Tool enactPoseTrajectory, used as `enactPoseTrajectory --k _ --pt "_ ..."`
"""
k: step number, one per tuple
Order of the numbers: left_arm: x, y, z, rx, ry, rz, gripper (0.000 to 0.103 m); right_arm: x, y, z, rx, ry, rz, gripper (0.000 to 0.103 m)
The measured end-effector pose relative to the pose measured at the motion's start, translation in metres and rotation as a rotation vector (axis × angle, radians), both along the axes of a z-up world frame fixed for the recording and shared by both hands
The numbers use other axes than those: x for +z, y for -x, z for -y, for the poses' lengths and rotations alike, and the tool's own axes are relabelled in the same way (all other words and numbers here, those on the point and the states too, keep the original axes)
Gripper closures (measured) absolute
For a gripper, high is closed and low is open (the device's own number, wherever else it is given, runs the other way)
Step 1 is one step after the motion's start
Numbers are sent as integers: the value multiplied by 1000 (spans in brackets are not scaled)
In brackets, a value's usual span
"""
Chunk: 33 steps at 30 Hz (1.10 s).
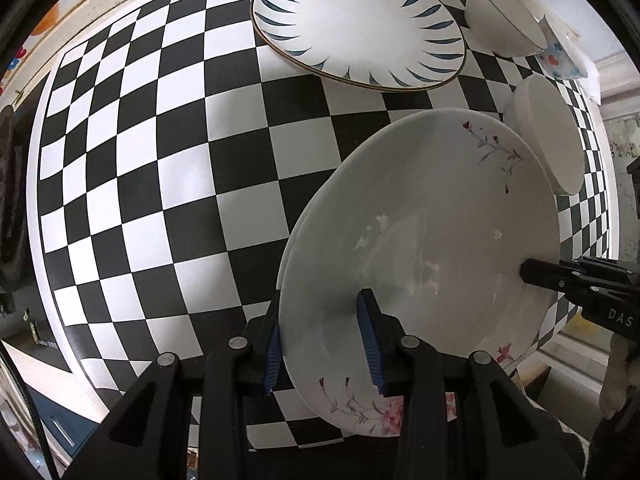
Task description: Organize plates and bowls
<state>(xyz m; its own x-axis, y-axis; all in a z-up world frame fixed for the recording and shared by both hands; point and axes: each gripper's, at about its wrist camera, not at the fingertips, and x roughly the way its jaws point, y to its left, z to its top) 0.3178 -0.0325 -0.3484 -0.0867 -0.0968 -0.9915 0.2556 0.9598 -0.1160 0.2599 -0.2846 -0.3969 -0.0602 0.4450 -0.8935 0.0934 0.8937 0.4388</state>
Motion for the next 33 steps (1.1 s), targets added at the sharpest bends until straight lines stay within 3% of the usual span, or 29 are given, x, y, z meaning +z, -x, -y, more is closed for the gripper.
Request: enactPoseTrajectory --k 15,23,33 --pt "-12 17 24 -36 -96 24 71 -4 1 -12 32 4 -36 89" --pt "-15 27 31 -26 -97 37 71 -7 -1 -13 33 12 -45 89" --pt "-10 27 11 6 -81 34 71 -6 -4 -16 32 31 -56 86"
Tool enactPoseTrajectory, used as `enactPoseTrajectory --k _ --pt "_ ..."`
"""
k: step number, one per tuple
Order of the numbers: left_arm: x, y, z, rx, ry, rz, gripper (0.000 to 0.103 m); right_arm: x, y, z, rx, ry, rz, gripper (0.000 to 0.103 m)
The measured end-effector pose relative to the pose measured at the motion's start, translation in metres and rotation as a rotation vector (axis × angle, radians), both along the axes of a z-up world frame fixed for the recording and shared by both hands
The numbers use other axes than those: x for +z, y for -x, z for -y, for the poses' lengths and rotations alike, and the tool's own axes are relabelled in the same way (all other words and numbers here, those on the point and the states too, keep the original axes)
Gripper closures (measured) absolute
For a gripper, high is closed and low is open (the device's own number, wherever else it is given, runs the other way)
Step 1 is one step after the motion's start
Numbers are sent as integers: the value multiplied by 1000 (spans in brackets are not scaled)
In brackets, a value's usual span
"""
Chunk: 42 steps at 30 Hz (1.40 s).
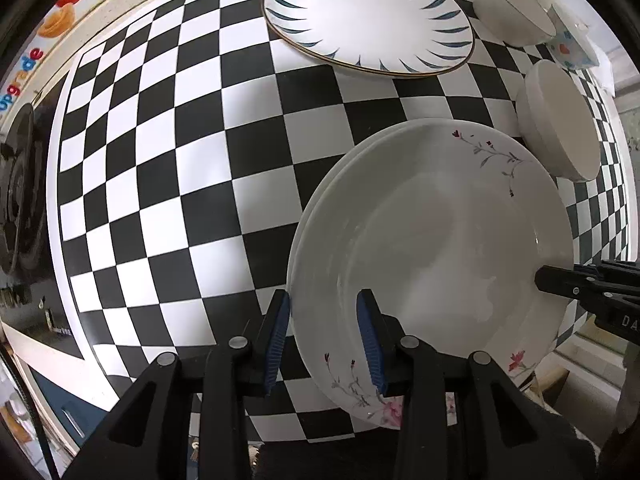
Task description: Organize plates and bowls
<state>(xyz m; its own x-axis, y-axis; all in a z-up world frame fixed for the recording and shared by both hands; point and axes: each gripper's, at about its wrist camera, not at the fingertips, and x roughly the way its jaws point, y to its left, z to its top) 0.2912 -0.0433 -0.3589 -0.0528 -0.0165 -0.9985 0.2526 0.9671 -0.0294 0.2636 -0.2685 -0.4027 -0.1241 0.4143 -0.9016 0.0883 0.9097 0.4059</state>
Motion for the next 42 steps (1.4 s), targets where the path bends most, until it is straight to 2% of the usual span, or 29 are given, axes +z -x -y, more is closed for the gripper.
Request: enactPoseTrajectory --k 6,7,8,13,16,18,20,23,26,29,32,33,34,35,37,42 --pt "26 -3 -17 52 30 51 70 6 0 3 -5 16 -3 86" --pt "33 -5 -20 65 43 63 70 8 0 3 -2 24 -1 82" --pt "41 -9 -25 86 58 80 70 11 0 4 0 35 1 73" --pt "75 -44 -37 137 112 158 70 52 -10 14 -20 64 69 70" --pt "85 -75 -39 160 127 191 70 89 -32 18 -47 25 148 68" --pt "83 -99 -42 168 143 188 70 108 -60 17 -55 -9 195 66" --pt "75 -124 -40 177 164 161 70 113 -91 16 -73 -6 229 66" --pt "52 -158 -37 192 189 107 70 98 -138 13 -106 15 234 66" --pt "23 -184 -31 204 219 35 70 64 -184 14 -137 25 183 66" --pt "-1 -199 -25 199 238 -19 70 32 -210 13 -144 50 143 66" --pt "-16 -207 -18 176 228 -38 70 7 -223 12 -145 71 111 67" --pt "-19 -208 -15 165 221 -39 71 -1 -226 12 -148 69 101 67" --pt "-20 -209 -13 153 214 -36 75 -7 -228 12 -151 69 92 70" --pt "-21 -208 -11 145 213 -32 81 -13 -230 11 -149 60 86 81" --pt "-19 -206 -7 132 189 -16 82 -18 -230 9 -145 35 83 89" --pt "-9 -195 -7 137 165 3 83 -12 -227 5 -131 47 115 90"
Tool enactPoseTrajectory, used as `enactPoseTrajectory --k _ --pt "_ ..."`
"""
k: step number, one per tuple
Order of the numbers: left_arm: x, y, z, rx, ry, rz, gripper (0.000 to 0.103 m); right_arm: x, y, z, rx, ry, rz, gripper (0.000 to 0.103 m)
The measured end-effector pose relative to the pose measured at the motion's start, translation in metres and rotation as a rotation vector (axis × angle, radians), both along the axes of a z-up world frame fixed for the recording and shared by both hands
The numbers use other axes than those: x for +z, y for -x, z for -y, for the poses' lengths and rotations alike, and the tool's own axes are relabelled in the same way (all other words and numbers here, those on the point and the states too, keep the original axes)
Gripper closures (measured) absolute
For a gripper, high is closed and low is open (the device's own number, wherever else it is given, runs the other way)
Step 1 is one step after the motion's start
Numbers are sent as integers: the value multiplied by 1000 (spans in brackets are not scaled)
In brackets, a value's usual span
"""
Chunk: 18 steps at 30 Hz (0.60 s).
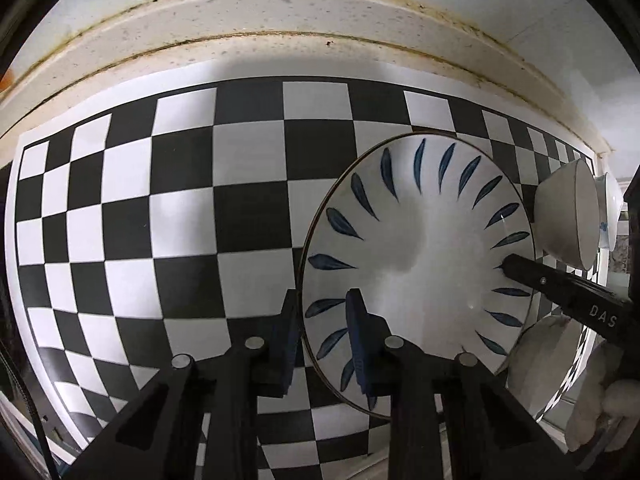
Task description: Organize plates and bowls
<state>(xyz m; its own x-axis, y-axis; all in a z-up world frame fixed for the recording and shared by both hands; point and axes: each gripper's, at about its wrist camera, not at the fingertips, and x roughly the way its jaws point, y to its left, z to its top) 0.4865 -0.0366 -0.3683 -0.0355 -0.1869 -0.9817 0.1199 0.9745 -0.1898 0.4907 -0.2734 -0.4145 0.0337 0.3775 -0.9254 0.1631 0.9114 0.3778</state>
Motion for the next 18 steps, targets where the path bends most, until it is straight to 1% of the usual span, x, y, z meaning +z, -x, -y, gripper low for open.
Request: enactPoseTrajectory --k 3,5,7,11,16,18 --pt "15 7 -1 11 8 16 83 12 4 0 4 -21 14 93" --pt "30 15 -1 13 7 41 83 25 7 -1 20 -21 32 93" --pt "46 24 -1 11 -1 70 83 40 13 -3 35 -20 57 93" --pt "78 51 -3 8 20 107 83 72 28 -4 53 -29 99 93" --pt "117 87 -10 -17 22 150 83 112 65 1 80 -49 153 93" --pt "127 102 -12 -24 25 154 83 123 84 1 92 -58 165 93"
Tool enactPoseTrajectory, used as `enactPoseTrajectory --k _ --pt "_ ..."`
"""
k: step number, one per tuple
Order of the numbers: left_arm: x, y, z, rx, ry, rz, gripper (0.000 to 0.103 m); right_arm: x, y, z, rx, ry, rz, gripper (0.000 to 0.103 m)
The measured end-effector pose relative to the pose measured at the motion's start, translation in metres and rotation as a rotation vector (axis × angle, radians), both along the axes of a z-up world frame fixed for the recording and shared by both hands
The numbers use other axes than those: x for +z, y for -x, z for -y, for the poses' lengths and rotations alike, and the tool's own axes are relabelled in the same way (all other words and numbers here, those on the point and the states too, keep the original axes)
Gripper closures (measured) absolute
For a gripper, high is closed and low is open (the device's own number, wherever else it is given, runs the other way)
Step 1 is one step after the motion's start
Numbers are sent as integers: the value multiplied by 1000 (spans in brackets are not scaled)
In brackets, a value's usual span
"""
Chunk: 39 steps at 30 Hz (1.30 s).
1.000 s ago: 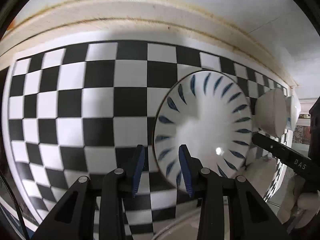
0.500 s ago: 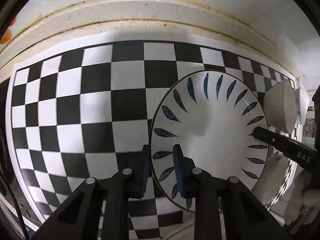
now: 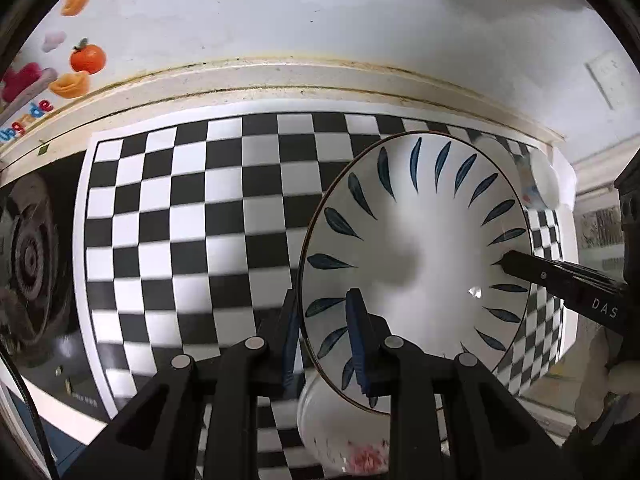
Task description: Organize plates and bowls
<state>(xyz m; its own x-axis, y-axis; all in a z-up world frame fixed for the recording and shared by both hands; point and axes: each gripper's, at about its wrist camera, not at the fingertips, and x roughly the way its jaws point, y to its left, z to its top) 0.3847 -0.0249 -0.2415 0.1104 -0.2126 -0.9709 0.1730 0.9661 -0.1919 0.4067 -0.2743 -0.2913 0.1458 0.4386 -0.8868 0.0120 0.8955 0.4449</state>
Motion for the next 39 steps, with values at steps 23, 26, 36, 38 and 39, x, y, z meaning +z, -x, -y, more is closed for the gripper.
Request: enactPoseTrajectory --k 23,26,36,38,39 --pt "-49 98 17 -80 -59 -109 83 -40 152 12 -27 -57 -101 93" --pt "-63 102 19 -88 -73 -135 83 -51 157 12 -26 -48 -117 93" --pt "-90 103 24 -104 -124 -177 83 -87 155 3 -3 -30 -177 93" --pt "-93 104 25 -106 -129 -182 83 -92 154 1 1 -27 -185 93" --pt "-94 104 25 -108 -132 -183 83 -94 155 0 4 -24 -189 93"
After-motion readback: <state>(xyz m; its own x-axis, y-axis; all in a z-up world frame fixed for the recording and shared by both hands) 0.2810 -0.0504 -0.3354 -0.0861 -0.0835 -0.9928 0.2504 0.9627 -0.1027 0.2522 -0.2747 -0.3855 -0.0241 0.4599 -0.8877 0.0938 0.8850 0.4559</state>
